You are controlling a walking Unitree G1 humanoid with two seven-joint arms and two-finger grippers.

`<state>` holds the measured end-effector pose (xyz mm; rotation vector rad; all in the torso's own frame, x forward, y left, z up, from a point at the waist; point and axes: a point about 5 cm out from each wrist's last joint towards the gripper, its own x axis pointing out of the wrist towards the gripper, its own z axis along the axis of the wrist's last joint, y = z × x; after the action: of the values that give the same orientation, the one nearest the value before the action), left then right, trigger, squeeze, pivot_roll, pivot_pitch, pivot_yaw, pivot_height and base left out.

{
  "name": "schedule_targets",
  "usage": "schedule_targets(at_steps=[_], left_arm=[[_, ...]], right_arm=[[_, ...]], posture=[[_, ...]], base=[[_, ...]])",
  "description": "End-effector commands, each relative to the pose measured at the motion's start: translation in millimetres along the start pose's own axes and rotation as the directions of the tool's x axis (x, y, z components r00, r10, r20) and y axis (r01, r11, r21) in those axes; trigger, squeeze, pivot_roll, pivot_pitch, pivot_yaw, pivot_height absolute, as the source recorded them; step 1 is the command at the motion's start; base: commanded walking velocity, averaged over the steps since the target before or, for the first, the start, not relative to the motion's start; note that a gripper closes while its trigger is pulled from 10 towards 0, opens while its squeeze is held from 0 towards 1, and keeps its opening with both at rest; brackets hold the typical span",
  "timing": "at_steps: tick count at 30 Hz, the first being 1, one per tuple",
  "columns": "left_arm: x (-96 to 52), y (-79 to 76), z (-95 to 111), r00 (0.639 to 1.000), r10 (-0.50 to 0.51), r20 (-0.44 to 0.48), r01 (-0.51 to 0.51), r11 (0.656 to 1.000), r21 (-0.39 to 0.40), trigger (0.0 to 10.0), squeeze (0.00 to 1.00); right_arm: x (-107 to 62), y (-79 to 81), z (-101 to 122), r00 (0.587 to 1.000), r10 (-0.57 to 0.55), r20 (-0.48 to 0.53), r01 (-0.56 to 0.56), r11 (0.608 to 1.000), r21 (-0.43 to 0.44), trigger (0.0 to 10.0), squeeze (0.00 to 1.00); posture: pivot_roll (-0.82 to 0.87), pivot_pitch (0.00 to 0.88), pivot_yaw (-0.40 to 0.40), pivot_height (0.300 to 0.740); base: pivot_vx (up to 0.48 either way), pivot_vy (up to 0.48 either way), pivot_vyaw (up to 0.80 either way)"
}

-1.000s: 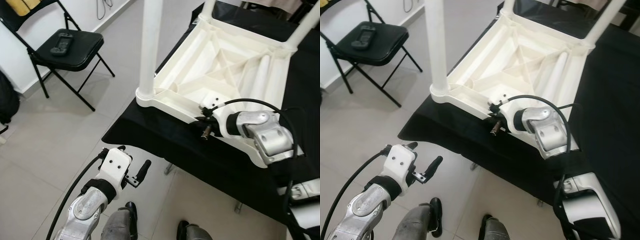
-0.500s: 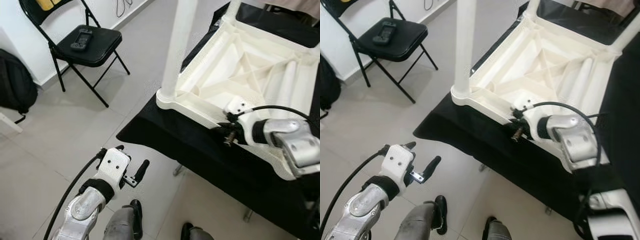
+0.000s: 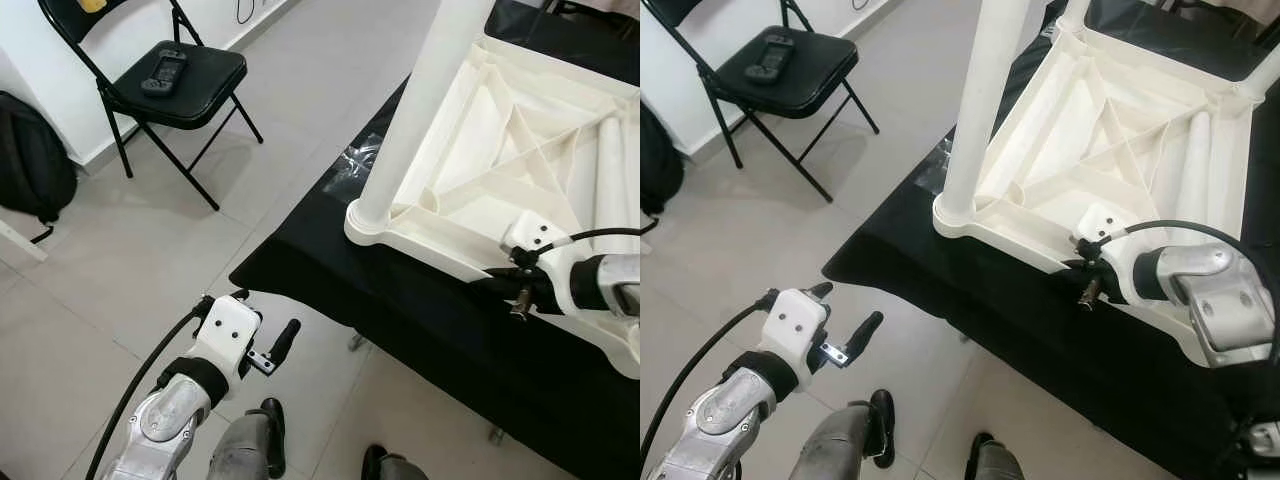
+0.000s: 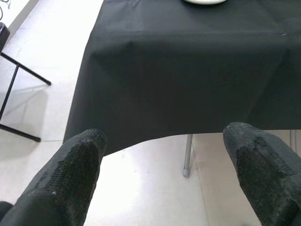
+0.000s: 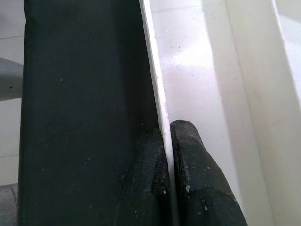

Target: Building children table

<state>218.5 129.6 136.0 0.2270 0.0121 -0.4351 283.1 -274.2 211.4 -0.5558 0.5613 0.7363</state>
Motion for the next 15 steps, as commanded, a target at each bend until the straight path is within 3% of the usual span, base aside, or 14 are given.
schedule_targets(at_steps=[1, 2, 4, 5, 10, 13, 15], left_arm=[[-3.6, -1.7, -6.9, 0.999, -0.014, -0.041, 0.014, 1.000, -0.008, 10.0, 0.00], [-3.2, -2.0, -7.0, 0.999, -0.016, -0.041, 0.016, 1.000, -0.007, 10.0, 0.00], [-2.8, -2.2, -7.1, 0.999, -0.018, -0.041, 0.017, 1.000, -0.006, 10.0, 0.00], [-2.4, -2.4, -6.7, 0.999, -0.019, -0.040, 0.019, 1.000, -0.004, 10.0, 0.00], [-2.2, -2.3, -6.2, 0.999, -0.019, -0.038, 0.019, 1.000, -0.002, 10.0, 0.00], [-0.8, -1.7, -3.4, 0.999, -0.019, -0.027, 0.019, 1.000, -0.002, 10.0, 0.00], [-0.2, -1.7, -2.4, 1.000, -0.019, -0.023, 0.019, 1.000, -0.002, 10.0, 0.00]], right_arm=[[-21.8, -13.1, 1.2, 0.993, -0.119, 0.001, 0.119, 0.993, 0.010, 0.0, 0.00], [-16.7, -11.0, 1.1, 0.993, -0.120, -0.007, 0.120, 0.993, 0.002, 10.0, 0.00], [-13.2, -9.9, 1.1, 0.992, -0.123, -0.013, 0.123, 0.992, -0.003, 10.0, 0.00], [-7.0, -6.6, 5.8, 0.994, -0.114, 0.003, 0.114, 0.993, -0.014, 10.0, 1.00], [-1.9, -4.8, 19.0, 0.990, -0.102, 0.095, 0.102, 0.995, 0.005, 10.0, 1.00], [-8.9, -6.1, 35.4, 0.965, -0.084, 0.249, 0.093, 0.995, -0.023, 10.0, 1.00], [-11.3, -5.7, 38.1, 0.956, -0.072, 0.284, 0.083, 0.996, -0.027, 10.0, 1.00]], posture=[[0.08, 0.269, -0.071, 0.740], [0.08, 0.267, -0.070, 0.740], [0.08, 0.267, -0.070, 0.740], [0.08, 0.267, -0.070, 0.740], [0.09, 0.264, -0.072, 0.740], [0.09, 0.263, -0.072, 0.740], [0.09, 0.263, -0.072, 0.740]], base=[[0.000, 0.000, 0.00], [0.000, 0.000, 0.00], [0.000, 0.000, 0.00], [0.000, 0.000, 0.00], [0.000, 0.000, 0.00], [0.000, 0.000, 0.00], [0.000, 0.000, 0.00]])
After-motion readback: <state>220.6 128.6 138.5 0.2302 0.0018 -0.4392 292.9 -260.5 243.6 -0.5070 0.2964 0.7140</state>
